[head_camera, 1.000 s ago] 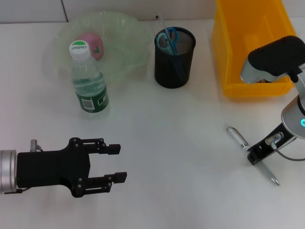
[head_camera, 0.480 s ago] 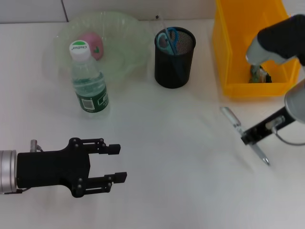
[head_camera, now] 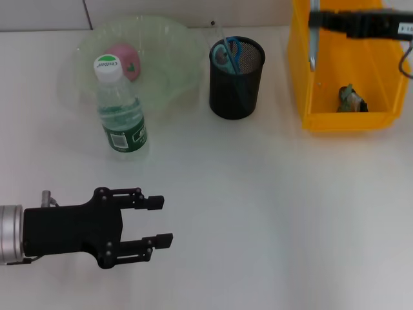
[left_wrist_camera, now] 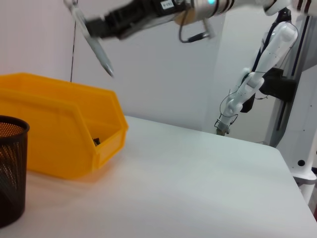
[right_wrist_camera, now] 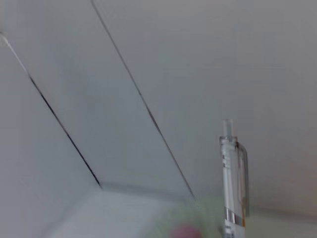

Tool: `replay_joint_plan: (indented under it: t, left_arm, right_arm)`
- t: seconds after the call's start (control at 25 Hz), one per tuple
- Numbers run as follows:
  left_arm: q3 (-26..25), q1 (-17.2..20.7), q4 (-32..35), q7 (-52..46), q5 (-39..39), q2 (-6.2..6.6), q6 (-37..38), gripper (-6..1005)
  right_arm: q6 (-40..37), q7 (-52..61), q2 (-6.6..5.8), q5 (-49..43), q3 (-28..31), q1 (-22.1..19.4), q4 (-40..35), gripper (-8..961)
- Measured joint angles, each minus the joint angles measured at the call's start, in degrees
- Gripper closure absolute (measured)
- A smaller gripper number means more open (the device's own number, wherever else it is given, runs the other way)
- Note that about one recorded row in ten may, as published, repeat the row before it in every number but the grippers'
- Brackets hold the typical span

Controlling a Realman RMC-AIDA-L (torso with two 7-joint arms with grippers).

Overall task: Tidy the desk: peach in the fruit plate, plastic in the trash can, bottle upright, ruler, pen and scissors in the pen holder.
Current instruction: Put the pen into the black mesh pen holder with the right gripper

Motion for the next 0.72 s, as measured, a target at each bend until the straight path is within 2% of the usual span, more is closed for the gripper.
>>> replay_joint_plan:
  t: [0.04, 0.08, 0.2, 0.24, 0.28, 0.4, 0.44, 0.64, 0.72]
  left_arm:
    - [0.0, 0.0, 0.0, 0.0, 0.0, -0.06, 0.0, 357]
    - [0.0, 0.0, 0.0, 0.0, 0.0, -0.06, 0.0, 357]
    - [-0.1, -0.3, 0.1, 0.0, -0.1, -0.23, -0.2, 357]
    - [-0.1, -0.4, 0.0, 0.0, -0.1, -0.24, -0.2, 357]
    - [-0.1, -0.4, 0.0, 0.0, -0.1, -0.24, -0.2, 357]
    - [-0.1, -0.6, 0.0, -0.1, -0.2, -0.26, 0.0, 357]
    - [-0.1, -0.6, 0.0, -0.1, -0.2, -0.26, 0.0, 357]
    - [-0.2, -0.6, 0.0, -0.2, -0.3, -0.34, 0.0, 357]
    - [-0.2, -0.6, 0.0, -0.2, -0.4, -0.34, 0.0, 357]
  right_arm:
    - [2.0, -10.5, -0.01, 9.1, 1.9, 2.0, 9.4, 831]
    - [2.0, -10.5, -0.01, 9.1, 1.9, 2.0, 9.4, 831]
    - [4.3, -26.2, 0.00, 20.7, 3.0, 6.6, 25.3, 829]
    - [6.4, -37.1, 0.05, 27.1, 3.2, 10.5, 36.3, 829]
    - [6.4, -37.1, 0.05, 27.1, 3.2, 10.5, 36.3, 828]
    - [10.0, -51.9, 0.37, 34.1, 2.6, 15.9, 49.4, 827]
    - [12.3, -59.1, 0.53, 37.3, 2.3, 19.3, 56.3, 826]
    - [17.1, -65.6, 0.70, 38.8, 1.5, 23.4, 63.6, 824]
    - [17.9, -65.8, 0.70, 38.8, 0.8, 23.6, 63.9, 823]
